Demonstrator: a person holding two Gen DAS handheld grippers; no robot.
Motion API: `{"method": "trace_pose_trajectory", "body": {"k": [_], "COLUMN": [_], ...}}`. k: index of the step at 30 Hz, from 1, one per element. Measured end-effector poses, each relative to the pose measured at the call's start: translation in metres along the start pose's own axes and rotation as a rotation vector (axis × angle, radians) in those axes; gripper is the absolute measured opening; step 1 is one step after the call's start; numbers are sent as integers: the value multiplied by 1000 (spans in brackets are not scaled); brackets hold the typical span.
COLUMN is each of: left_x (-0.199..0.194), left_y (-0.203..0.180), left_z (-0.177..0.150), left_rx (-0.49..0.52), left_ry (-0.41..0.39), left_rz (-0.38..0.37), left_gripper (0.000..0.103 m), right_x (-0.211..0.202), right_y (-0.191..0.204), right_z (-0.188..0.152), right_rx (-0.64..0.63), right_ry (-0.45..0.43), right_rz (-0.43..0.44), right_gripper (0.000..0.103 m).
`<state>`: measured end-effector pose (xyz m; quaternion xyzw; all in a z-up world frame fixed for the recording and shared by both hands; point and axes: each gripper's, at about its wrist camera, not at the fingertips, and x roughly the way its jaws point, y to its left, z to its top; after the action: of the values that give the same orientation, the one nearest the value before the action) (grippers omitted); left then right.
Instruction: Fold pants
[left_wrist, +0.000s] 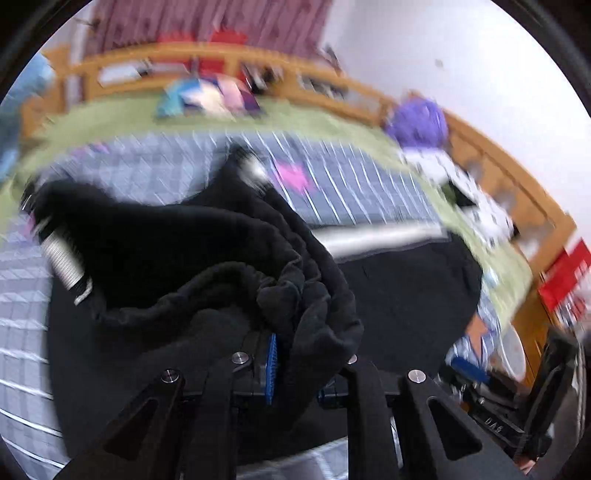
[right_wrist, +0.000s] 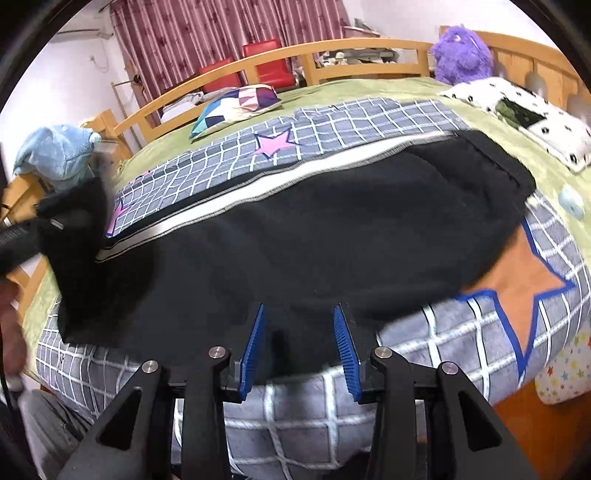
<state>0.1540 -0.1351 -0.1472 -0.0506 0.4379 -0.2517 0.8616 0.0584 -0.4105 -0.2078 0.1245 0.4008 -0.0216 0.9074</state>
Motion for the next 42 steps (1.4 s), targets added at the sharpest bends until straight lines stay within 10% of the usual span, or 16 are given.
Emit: {"method": "trace_pose_trajectory", "body": {"k": [3, 9, 16, 19, 20, 21, 27, 32, 40, 42], "left_x": [32, -28, -98, -115, -118, -118, -125, -106, -91, -91], "left_y": [-2, 25, 103, 138, 146, 152, 172, 173, 169, 171], "left_z": [-25, -52, -72, -87, -91, -93, -101, -94, -95, -94], "left_rx": [1, 22, -80, -160, -182, -203, -254, -260, -254, -267], "left_ry": [128, 17, -90, -105, -105, -103, -139, -107, -91, -90], "left_rz": [-70, -97, 41, 63, 74, 79, 66, 15, -7, -28], "left_gripper": [26, 74, 74, 74, 74, 74, 74, 75, 75, 75], "right_x": [2, 10, 30, 62, 80, 95, 50, 91, 40, 53], "right_y": [-4, 20, 88, 116, 123, 127, 99, 101, 105, 111], "right_z": [-6, 3, 30, 30, 28, 24, 34, 7, 18, 8], "right_rx": [8, -22, -84, -122, -131, -138, -33, -155, -197, -235], "right_ry": [7, 7, -20, 14, 62, 116, -7, 206, 65, 97], "right_rz": [9, 90, 247, 177, 124, 97, 300, 181, 196, 163], "right_gripper": [42, 46, 66, 72, 58, 24, 17, 30, 41, 17]}}
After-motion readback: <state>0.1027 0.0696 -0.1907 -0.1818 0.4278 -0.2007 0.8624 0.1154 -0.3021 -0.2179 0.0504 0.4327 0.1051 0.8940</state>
